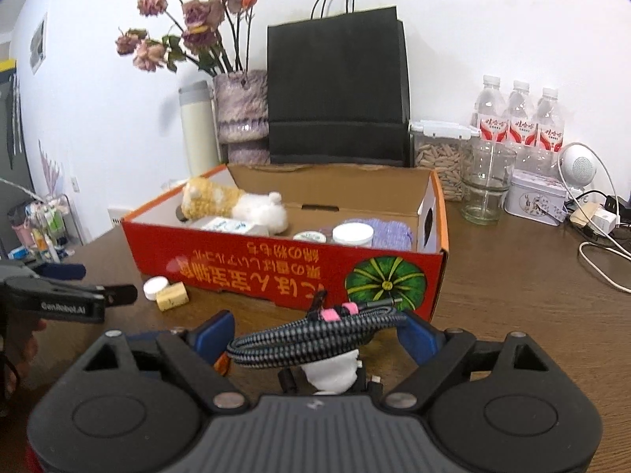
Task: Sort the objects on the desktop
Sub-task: 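Grasp the small yellow block with the left gripper while the right gripper grasps the black braided cable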
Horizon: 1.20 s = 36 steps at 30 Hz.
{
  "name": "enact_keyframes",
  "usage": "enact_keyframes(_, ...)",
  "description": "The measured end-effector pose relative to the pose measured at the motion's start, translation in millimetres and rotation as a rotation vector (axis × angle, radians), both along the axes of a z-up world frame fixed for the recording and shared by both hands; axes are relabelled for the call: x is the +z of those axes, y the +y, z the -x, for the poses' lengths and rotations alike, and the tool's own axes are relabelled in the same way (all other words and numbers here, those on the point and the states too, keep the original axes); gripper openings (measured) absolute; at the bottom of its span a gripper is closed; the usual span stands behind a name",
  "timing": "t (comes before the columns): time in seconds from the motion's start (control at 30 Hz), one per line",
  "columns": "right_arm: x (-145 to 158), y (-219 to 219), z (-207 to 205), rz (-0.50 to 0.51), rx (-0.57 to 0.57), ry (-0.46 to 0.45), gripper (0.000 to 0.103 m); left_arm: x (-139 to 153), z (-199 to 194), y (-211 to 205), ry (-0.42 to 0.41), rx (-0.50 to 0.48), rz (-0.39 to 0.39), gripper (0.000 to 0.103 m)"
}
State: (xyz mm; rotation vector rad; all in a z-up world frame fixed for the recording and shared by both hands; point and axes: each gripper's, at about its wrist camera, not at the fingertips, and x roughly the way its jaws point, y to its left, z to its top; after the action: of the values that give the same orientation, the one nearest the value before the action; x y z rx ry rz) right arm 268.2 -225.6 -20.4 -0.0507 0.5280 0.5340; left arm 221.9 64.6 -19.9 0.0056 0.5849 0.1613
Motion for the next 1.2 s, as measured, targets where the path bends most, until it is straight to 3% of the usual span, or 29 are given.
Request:
enact_keyframes(0.2,3.9,-8.5,-0.8,0.004,0.0,-0.007,0.089,-1.3,-0.5,-0.2,0.006,0.0,-0.003,0.103)
enact_keyframes(0.5,-15.9,-15.5,-7.1,0.094,-0.031,0.101,0.087,-2.8,-1.5,-0.5,0.012,-0.001,-0.004,0.103)
enact_keyframes(0.7,-24.1,-8.4,-10.0,0.13,-0.033,0.126,0.099,-3.0,-1.8,-1.3,0.016,-0.003,-0.007,0.103)
enact_keyframes(0.87,-32.4,2.9,-20.2,0.16,-0.03,0.157,0.102,-3.0,-1.3,-2.4,0.016,-0.005,-0.01,0.103)
enact_keyframes(0.9,-32.2,2.6,-21.7,0.162,-0.034,0.159,0.102,-3.0,-1.3,-2.4,0.016,-0.005,-0.01,0.103)
enact_keyframes(1.0,-29.0,-3.9,-21.8,0.14,-0.055,0.154,0.087,-2.9,-1.1,-2.9,0.016,-0.009,-0.009,0.103)
enact_keyframes(1.2,-22.8,-17.1,-21.7,0.06,-0.084,0.148,0.086,-2.4,0.3,-3.4,0.015,-0.014,-0.011,0.103)
